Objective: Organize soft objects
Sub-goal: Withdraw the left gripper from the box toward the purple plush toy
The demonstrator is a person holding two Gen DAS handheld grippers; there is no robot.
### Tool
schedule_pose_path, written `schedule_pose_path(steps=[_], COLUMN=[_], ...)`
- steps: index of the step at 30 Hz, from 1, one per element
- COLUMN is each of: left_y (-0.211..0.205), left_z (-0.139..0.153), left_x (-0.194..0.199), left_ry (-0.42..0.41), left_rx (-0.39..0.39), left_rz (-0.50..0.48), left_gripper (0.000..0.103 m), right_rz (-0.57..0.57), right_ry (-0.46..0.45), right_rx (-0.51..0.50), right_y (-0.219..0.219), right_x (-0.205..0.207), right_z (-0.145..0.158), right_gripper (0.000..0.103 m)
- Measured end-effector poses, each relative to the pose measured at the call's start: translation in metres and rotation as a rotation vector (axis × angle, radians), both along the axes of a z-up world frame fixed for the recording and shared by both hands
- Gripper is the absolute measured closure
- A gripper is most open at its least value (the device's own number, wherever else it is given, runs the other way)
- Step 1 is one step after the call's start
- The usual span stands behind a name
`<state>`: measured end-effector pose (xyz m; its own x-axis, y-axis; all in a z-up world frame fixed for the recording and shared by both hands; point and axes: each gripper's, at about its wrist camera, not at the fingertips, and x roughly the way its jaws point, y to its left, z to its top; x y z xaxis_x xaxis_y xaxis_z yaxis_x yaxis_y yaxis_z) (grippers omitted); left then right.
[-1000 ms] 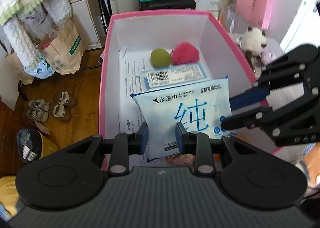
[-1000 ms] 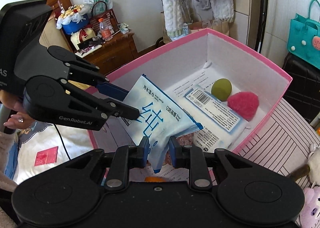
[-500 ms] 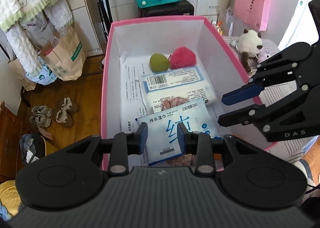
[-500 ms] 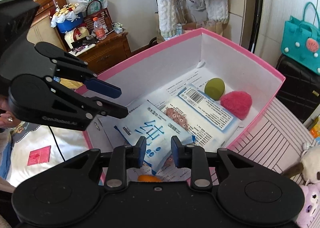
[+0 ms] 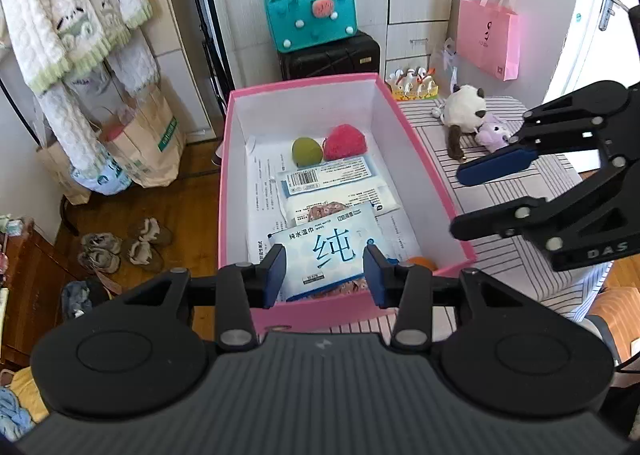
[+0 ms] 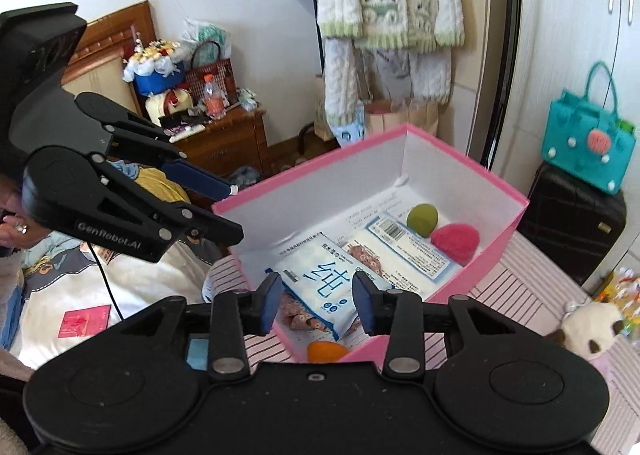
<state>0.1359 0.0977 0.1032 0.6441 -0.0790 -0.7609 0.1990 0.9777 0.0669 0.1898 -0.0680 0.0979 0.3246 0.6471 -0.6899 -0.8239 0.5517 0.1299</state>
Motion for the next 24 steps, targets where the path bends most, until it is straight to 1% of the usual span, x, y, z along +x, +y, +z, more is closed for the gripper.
schedule_pose_path(steps=[1, 6, 10, 18, 21, 24], left_y=[-0.002, -0.013, -0.025, -0.053, -0.063, -0.072], left_z=[0.003, 0.008, 0.012, 0.019, 0.018, 0.014], left_x=[-0.005, -0.026, -0.040, -0.074, -0.084, -0.090], left_ry=[-0.008, -0.025, -0.009, -0.060, -0.079, -0.091], left_rx=[0.004, 0.021, 0.020, 0.046, 0.036, 0.009], left_rz=[0.001, -0.009, -0.055, -0.102, -0.122, -0.138], left_gripper=[0.058, 0.056, 0.056, 0.051, 0.048, 0.045], right_rz=[0.002, 0.013, 0.005, -0.012, -0.022, -0.038], right_ry=[-0.013, -0.068, -0.101, -0.153, -0.164, -0.176], right_rx=[0.004, 0.032, 0.043, 0.070, 0.076, 0.074], right_y=[-0.004, -0.022, -0.036, -0.070, -0.083, -0.098], right_x=[-0.006, -0.032, -0.049, -0.081, -0.090, -0.099], right_z=[0.005, 0.022, 0.029, 0.038, 0.038, 0.036], right_gripper=[0.056, 0.053, 0.051, 0.047, 0.042, 0.041])
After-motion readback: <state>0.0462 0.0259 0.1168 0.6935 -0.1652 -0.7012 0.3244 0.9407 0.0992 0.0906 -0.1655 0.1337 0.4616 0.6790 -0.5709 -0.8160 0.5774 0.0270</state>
